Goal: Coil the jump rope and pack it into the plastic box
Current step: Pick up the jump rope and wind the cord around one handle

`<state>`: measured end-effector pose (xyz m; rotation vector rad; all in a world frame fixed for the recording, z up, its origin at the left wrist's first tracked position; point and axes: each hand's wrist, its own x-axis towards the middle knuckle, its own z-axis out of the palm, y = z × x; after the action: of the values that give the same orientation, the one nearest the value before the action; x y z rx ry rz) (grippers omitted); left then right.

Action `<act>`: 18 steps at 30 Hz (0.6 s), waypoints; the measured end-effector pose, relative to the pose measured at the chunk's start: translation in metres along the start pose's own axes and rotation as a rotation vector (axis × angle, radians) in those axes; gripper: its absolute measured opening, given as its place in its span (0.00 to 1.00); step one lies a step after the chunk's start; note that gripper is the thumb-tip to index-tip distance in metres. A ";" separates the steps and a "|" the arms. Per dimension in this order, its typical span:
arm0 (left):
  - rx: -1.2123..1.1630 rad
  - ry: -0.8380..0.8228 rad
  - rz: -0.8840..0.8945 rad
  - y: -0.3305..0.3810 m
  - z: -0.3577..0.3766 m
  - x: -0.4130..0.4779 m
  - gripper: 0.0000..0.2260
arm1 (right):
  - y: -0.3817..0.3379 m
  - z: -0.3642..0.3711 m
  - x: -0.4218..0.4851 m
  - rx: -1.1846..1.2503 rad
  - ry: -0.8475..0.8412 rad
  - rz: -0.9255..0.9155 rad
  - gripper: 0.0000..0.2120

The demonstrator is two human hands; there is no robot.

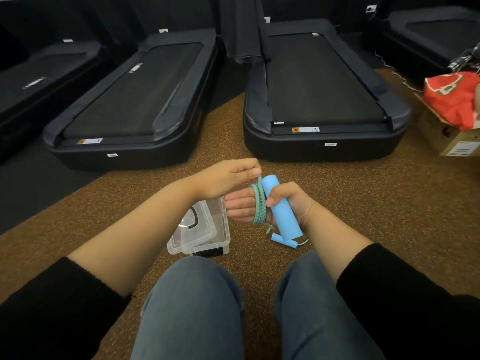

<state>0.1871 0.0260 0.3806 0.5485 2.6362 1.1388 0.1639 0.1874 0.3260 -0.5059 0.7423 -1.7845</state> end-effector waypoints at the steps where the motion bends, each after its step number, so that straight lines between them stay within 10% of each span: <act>1: -0.026 -0.008 -0.006 0.000 0.001 0.000 0.12 | 0.000 0.001 0.000 -0.010 -0.015 0.005 0.30; 18: -0.398 0.055 -0.131 -0.007 0.017 -0.004 0.11 | -0.009 -0.006 0.001 -0.061 0.202 -0.021 0.46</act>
<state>0.1942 0.0307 0.3642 0.2651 2.3491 1.5966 0.1533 0.1894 0.3279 -0.3780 0.9368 -1.8552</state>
